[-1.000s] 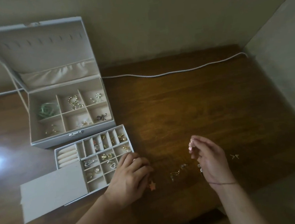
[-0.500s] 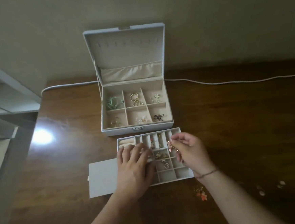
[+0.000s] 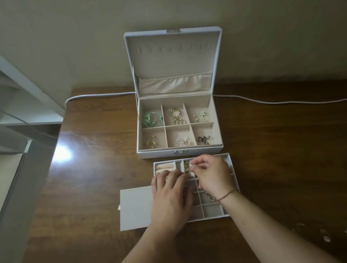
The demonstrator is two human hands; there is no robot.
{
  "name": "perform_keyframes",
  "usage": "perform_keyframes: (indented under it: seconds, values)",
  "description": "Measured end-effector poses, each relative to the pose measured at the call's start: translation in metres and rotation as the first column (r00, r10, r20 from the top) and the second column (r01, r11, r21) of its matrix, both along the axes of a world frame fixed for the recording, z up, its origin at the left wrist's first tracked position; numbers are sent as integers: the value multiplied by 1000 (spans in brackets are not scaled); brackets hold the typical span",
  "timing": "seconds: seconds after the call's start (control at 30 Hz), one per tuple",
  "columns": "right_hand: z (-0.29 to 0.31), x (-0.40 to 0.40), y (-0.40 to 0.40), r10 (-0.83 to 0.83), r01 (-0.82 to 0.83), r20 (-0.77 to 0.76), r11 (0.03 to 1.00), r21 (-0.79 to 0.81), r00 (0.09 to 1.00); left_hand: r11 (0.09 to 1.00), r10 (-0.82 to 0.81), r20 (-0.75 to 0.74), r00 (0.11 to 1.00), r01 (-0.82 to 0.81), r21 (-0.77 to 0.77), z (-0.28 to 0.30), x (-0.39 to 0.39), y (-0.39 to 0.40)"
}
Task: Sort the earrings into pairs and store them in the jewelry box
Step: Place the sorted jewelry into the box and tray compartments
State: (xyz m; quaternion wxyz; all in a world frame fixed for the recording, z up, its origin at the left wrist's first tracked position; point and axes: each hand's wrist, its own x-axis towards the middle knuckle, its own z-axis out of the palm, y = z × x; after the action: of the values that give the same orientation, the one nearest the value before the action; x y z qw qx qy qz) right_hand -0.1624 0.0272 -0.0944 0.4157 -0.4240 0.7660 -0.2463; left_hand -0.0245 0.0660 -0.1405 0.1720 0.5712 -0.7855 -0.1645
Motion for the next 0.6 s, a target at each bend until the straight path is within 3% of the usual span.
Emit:
perform_keyframes:
  seconds: [0.13,0.27,0.37,0.5,0.6]
  values:
    - [7,-2,9,187,-200,-240,979,-33,953,999,0,-2,1000,0,33,2,-1,-1]
    - [8,4,20,477,-504,-471,860,76,742,997,25,-33,999,-23,68,4,-1,0]
    - [8,6,26,535,-559,-537,818,135,652,997,40,-66,997,-35,66,6,-1,1]
    - [6,-1,30,541,-576,-544,808,123,642,998,56,-6,998,-55,37,6,-6,2]
    - [4,-15,41,469,-548,-515,837,-1,717,992,122,-4,992,-122,15,5,-20,8]
